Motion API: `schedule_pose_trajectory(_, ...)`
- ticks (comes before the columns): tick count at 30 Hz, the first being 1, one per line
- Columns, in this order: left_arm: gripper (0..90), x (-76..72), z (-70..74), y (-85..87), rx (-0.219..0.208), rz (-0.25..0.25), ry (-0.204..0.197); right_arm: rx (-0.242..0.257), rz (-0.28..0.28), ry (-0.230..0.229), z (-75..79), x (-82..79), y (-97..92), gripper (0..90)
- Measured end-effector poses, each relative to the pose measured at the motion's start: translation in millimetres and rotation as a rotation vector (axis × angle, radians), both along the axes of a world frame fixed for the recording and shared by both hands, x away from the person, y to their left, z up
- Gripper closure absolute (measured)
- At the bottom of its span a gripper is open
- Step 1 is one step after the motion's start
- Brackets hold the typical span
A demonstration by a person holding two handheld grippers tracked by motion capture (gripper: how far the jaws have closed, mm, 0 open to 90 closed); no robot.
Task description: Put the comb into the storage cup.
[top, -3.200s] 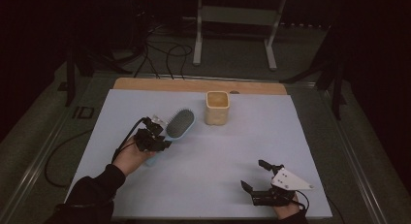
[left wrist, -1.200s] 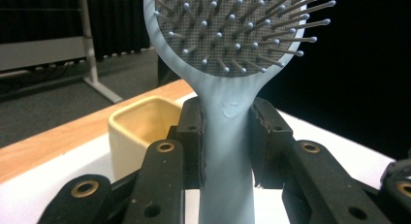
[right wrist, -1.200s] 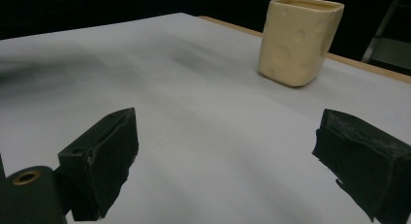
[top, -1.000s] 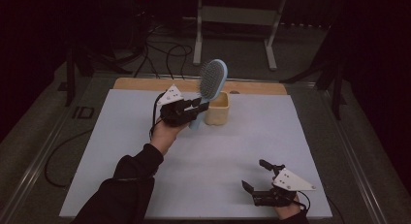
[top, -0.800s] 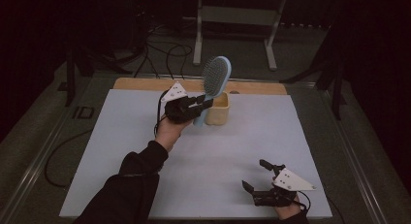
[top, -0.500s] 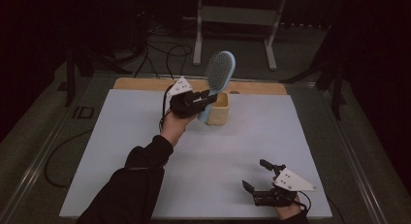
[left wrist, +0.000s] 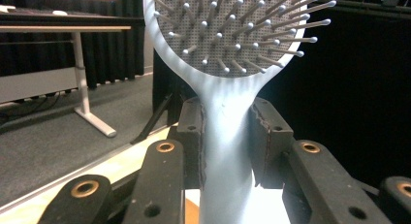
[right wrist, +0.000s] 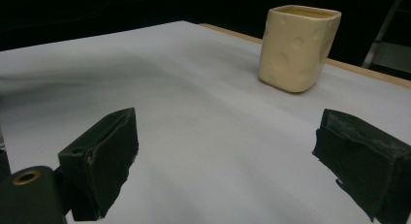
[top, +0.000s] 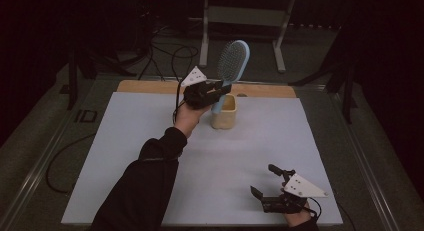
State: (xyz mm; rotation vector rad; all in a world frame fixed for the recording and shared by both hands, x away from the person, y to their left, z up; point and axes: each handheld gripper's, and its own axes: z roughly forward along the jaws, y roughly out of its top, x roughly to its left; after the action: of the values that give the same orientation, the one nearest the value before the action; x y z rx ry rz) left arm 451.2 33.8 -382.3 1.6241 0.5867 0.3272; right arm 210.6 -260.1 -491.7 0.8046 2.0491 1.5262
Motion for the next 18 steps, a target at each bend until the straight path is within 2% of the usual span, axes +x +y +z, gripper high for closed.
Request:
schedule_pose_trajectory(2, 69.6, 4.5, 0.5, -2.4, -0.013, 0.002, 0.007, 0.002, -0.001, 0.0, 0.1, -0.2, -0.6, 8.1)
schedule_pose_trajectory(10, 69.6, 22.9, -2.1, -10.1, -0.005, 0.04, 0.017, 0.012, -0.001, 0.0, 0.5, -0.3, -1.7, 8.1)
schedule_pose_trajectory(13, 69.6, 30.3, -3.9, -12.1, -0.044, 0.045, 0.03, 0.012, 0.001, -0.004, 0.6, -0.7, -2.1, 8.1)
schedule_pose_trajectory(14, 69.6, 30.3, -3.9, -12.1, -0.044, 0.045, 0.03, 0.012, 0.001, -0.004, 0.6, -0.7, -2.1, 8.1)
schedule_pose_trajectory(18, 69.6, 39.5, -9.8, -16.9, -0.021, 0.039, -0.013, 0.021, -0.002, 0.002, 0.5, -0.9, -3.3, 8.1)
